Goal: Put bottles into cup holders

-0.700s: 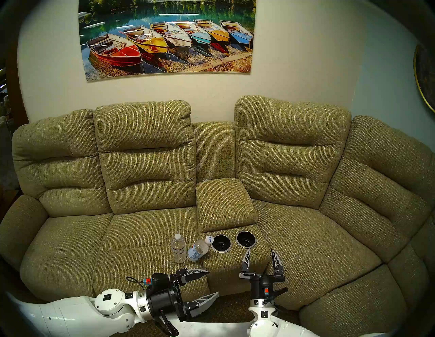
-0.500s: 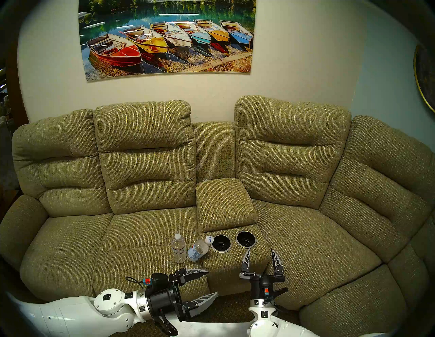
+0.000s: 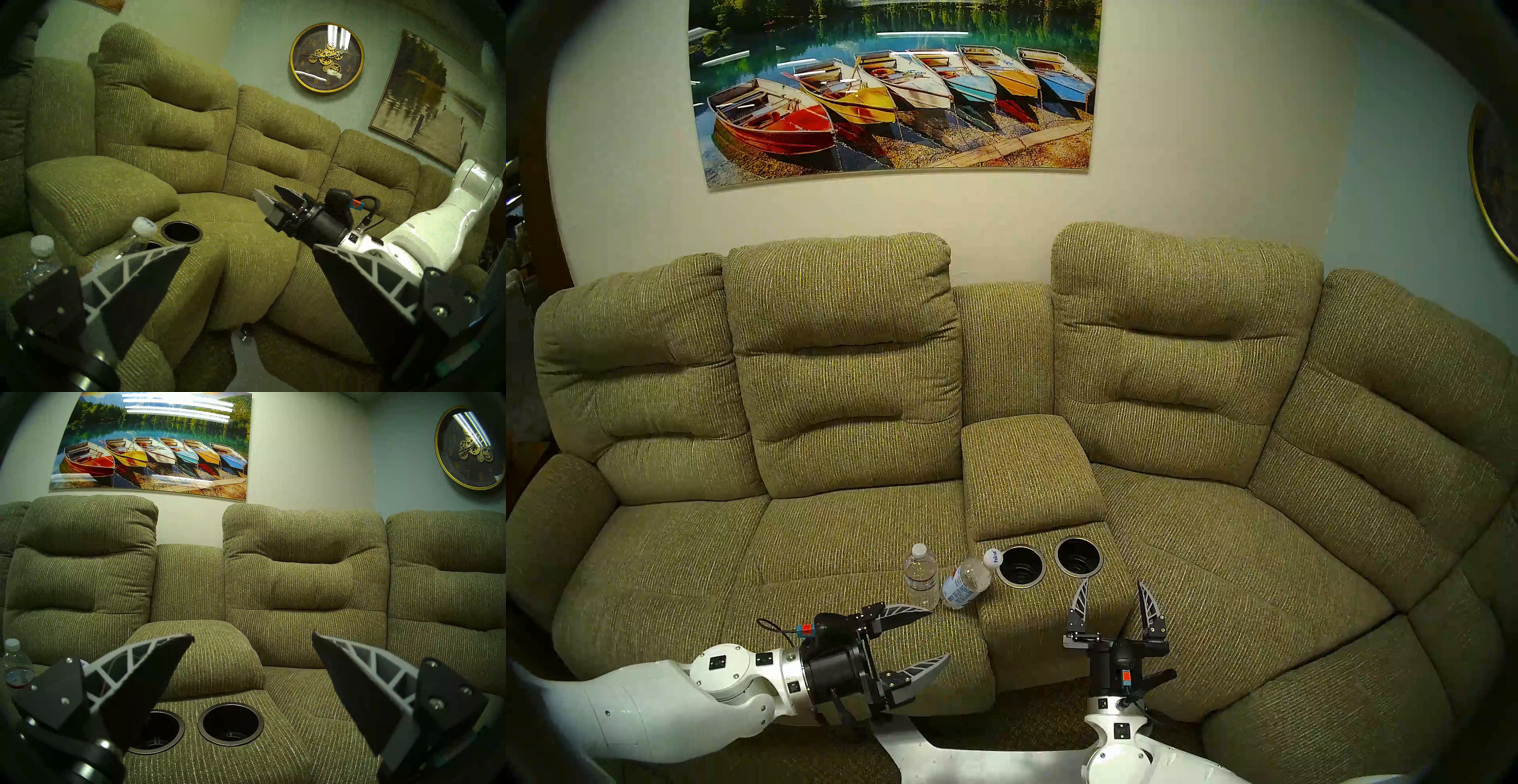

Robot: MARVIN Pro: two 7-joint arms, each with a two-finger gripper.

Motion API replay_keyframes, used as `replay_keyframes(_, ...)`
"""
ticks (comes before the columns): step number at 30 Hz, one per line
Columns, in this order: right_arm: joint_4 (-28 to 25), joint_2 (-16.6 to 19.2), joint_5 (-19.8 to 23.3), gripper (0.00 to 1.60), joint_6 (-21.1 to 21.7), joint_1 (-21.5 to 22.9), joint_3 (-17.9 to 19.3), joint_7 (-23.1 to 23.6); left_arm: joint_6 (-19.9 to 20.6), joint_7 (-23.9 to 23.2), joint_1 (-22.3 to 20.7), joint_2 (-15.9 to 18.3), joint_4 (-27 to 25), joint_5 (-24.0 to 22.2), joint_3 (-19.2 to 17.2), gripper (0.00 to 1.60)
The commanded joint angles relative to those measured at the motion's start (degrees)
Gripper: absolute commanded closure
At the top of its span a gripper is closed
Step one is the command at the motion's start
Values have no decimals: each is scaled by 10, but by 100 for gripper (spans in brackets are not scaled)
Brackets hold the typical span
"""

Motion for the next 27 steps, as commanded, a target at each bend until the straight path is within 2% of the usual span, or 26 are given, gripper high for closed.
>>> replay_keyframes(1,-4,-1,0,0,0,0,2,-3,0,-40,-40,-36,43,-8,-7,0)
replay_keyframes(9,-4,-1,0,0,-1,0,1,-3,29,-72,-114,-74,143,10,-14,0)
replay_keyframes(13,-4,-1,0,0,-1,0,1,-2,42,-81,-125,-84,163,18,-29,0)
replay_keyframes(15,-4,-1,0,0,-1,0,1,-2,48,-103,-148,-100,195,20,-30,0)
replay_keyframes(23,-4,-1,0,0,-1,0,2,-3,49,-164,-184,-124,239,8,-35,0)
replay_keyframes(27,-4,-1,0,0,0,0,2,-3,55,-181,-198,-136,265,7,-34,0)
